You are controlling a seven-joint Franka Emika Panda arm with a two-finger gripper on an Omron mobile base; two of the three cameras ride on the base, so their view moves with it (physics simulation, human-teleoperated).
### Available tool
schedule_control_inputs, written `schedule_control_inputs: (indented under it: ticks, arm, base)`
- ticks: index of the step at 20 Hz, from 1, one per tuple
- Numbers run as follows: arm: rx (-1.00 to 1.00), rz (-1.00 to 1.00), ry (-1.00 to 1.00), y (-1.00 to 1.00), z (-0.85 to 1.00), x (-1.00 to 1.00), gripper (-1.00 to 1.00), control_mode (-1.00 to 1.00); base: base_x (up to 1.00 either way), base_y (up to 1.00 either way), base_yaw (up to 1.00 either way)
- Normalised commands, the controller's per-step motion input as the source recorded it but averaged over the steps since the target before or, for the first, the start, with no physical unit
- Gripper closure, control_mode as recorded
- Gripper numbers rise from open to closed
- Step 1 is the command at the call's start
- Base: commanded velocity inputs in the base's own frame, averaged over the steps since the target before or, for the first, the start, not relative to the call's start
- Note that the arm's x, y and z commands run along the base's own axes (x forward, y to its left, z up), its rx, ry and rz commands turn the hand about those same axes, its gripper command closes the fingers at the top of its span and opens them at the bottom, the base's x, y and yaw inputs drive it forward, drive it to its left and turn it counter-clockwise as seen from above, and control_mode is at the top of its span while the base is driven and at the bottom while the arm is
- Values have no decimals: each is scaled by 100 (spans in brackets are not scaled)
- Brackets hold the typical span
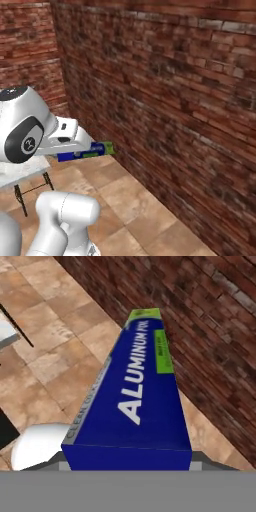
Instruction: Retrieve the tupperware and aluminum foil from the cabinet and place them on the dining counter near the plate with hot dog and sweet potato to prepare for storing leftovers.
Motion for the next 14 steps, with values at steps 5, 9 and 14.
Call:
schedule_control_inputs:
  ticks: [5,9,14]
  arm:
    - [0,0,0,0,0,0,100,100]
    - [0,0,0,0,0,0,100,100]
    - [0,0,0,0,0,0,100,100]
  base:
    - [100,-6,58]
    - [100,-26,56]
    - [100,-61,49]
